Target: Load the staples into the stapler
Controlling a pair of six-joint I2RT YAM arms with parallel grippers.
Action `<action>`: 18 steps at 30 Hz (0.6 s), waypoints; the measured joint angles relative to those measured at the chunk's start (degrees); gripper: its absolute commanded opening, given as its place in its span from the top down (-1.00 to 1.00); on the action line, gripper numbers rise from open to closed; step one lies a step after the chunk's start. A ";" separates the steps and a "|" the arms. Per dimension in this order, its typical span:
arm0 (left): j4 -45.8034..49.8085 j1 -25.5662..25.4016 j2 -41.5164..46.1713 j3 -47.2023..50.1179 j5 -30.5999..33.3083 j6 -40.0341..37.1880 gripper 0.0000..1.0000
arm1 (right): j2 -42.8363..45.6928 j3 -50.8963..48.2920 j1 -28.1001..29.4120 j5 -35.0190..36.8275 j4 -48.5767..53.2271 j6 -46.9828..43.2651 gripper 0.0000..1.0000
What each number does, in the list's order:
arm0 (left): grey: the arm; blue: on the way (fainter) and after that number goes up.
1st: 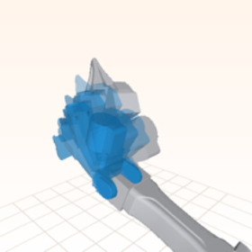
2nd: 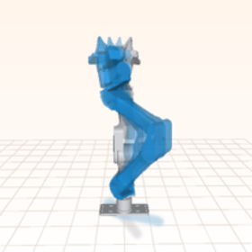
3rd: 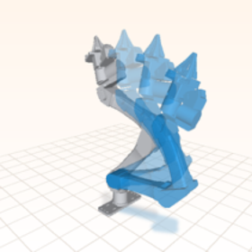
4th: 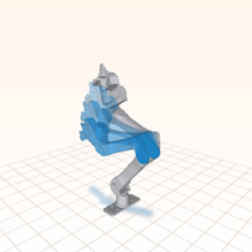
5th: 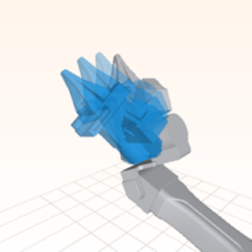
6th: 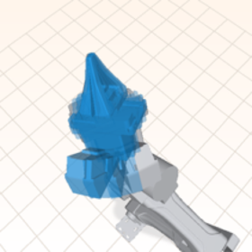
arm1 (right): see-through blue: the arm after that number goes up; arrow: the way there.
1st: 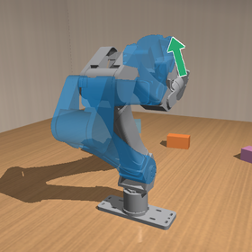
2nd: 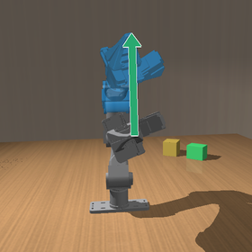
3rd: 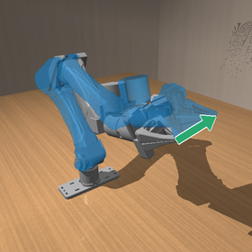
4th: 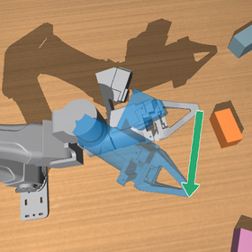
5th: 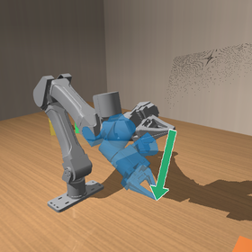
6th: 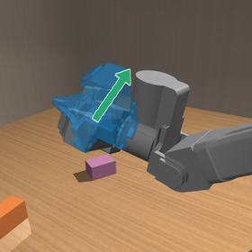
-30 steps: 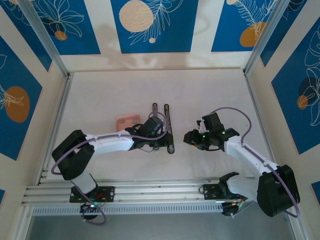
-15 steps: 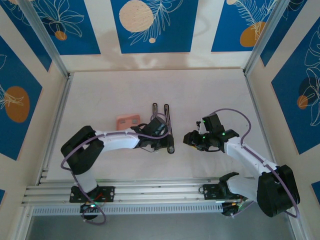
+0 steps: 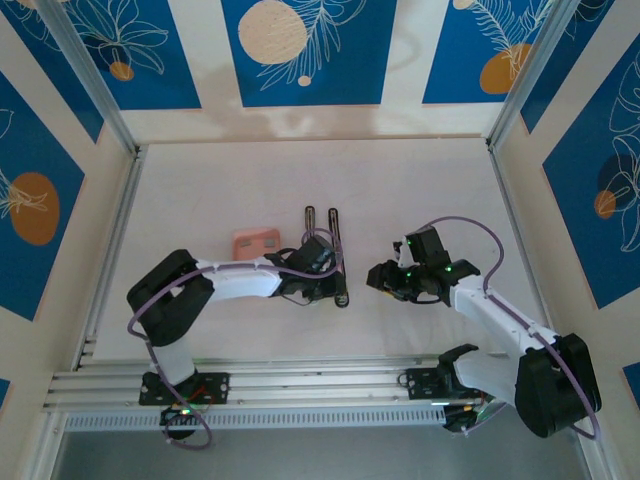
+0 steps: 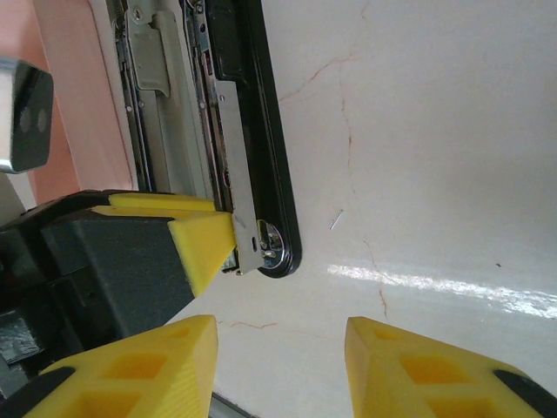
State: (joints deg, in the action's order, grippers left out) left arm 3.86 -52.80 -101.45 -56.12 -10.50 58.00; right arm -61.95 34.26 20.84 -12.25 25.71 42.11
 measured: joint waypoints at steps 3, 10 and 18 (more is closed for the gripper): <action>-0.15 0.00 0.00 -0.02 -0.02 0.07 0.48 | 0.07 0.00 0.00 0.00 0.00 0.00 0.15; -0.37 0.00 0.02 -0.04 0.02 0.17 0.51 | 0.63 -0.11 -0.26 0.02 0.00 0.00 0.16; -0.35 0.00 0.57 -0.04 0.04 0.02 0.56 | 0.68 -0.26 -0.26 0.00 0.00 0.02 0.17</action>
State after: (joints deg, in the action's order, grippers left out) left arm 3.51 -52.80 -100.88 -56.16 -10.46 58.02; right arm -61.28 34.00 20.58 -12.25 25.71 42.13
